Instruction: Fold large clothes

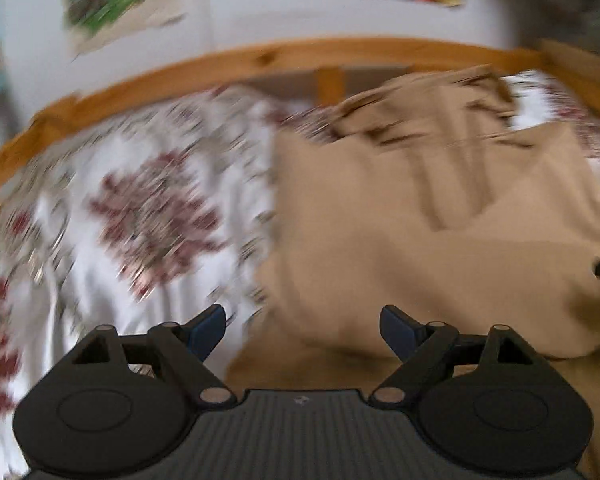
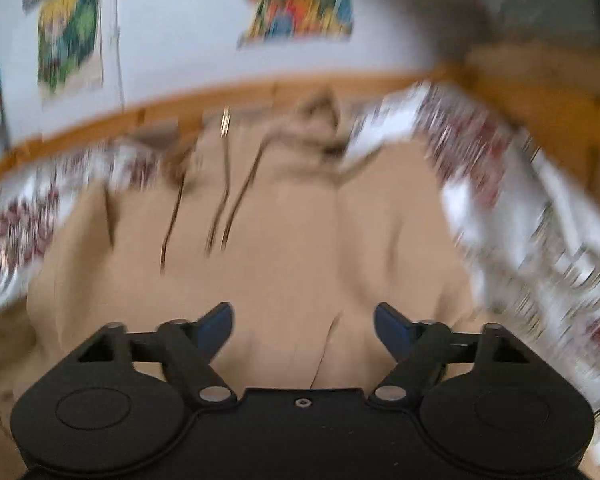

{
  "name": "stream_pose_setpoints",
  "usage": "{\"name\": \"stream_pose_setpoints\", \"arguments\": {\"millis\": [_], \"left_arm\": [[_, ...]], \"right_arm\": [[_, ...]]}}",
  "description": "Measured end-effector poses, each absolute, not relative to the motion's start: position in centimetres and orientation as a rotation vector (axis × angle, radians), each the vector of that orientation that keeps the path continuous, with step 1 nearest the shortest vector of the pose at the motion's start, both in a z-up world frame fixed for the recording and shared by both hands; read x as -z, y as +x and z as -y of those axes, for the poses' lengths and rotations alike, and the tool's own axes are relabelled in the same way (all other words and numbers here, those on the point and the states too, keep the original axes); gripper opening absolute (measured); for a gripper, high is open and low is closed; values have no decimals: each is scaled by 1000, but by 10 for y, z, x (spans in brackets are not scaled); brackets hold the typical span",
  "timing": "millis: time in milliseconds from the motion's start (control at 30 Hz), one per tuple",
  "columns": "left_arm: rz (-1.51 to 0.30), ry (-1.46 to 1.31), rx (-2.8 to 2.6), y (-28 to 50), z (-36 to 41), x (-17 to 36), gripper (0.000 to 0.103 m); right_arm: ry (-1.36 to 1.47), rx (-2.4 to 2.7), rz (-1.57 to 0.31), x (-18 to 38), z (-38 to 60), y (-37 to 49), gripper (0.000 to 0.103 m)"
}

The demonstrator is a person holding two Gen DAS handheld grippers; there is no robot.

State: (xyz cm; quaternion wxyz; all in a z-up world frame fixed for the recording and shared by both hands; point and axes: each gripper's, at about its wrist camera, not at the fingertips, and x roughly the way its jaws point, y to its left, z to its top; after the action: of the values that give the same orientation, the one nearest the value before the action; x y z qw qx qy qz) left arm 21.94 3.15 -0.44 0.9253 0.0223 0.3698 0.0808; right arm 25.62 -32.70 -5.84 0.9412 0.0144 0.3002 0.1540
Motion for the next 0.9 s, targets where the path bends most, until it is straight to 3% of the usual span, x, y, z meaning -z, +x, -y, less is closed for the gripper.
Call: {"name": "stream_pose_setpoints", "arguments": {"millis": [133,167,233,333,600,667,800,900], "left_arm": [[-817,0,-242,217,-55,20,90],[-825,-5,-248,217,-58,21,90],[-830,-3,-256,214,-60,20,91],[-819,9,-255,212,-61,14,91],[-775,-4,-265,213,-60,2,93],[-770,-17,-273,216,-60,3,93],[-736,-55,-286,237,-59,6,95],[-716,-66,-313,265,-58,16,97]], "right_arm": [[64,-315,-704,80,319,271,60],[51,-312,-692,80,316,270,43],[3,-299,-680,77,310,266,18],[-49,-279,-642,64,311,255,3],[-133,-61,-611,39,328,224,4],[-174,-44,-637,50,323,222,17],[-234,-86,-510,49,310,213,30],[-312,-142,-459,56,296,207,47]]}}
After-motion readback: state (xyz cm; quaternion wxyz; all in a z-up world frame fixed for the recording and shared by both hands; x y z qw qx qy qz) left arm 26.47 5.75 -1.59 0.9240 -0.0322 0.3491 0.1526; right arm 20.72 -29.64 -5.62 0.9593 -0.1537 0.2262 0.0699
